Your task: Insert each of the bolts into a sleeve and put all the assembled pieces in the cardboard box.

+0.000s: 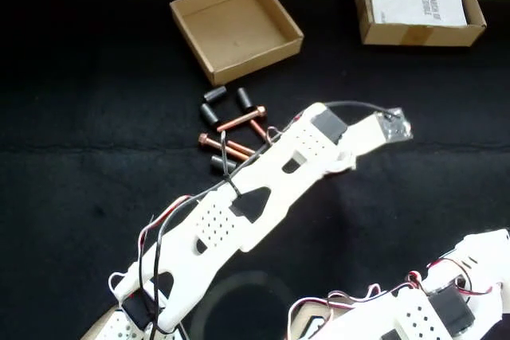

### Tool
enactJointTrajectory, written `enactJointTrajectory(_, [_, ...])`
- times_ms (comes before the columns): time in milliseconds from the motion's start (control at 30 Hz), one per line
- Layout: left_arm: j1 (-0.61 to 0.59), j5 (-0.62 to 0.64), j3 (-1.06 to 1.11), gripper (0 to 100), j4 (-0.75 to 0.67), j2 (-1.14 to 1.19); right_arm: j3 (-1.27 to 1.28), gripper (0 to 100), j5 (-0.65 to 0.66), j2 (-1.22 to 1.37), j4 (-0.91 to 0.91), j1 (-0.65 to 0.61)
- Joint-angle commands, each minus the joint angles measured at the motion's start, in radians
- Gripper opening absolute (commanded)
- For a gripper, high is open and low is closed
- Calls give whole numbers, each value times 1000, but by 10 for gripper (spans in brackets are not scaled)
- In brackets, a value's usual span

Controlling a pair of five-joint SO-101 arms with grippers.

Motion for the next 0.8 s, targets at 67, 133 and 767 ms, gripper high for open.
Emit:
enactJointTrajectory(67, [-19, 51, -38, 9, -169, -16, -5, 8, -6, -7, -2, 8])
enactJointTrajectory(133, [-30, 106, -39, 9, -229, -18, -5, 8, -6, -7, -2, 8])
enactJointTrajectory(767, [-65, -135, -344, 9, 278, -8, -5, 8, -8, -7, 1, 8])
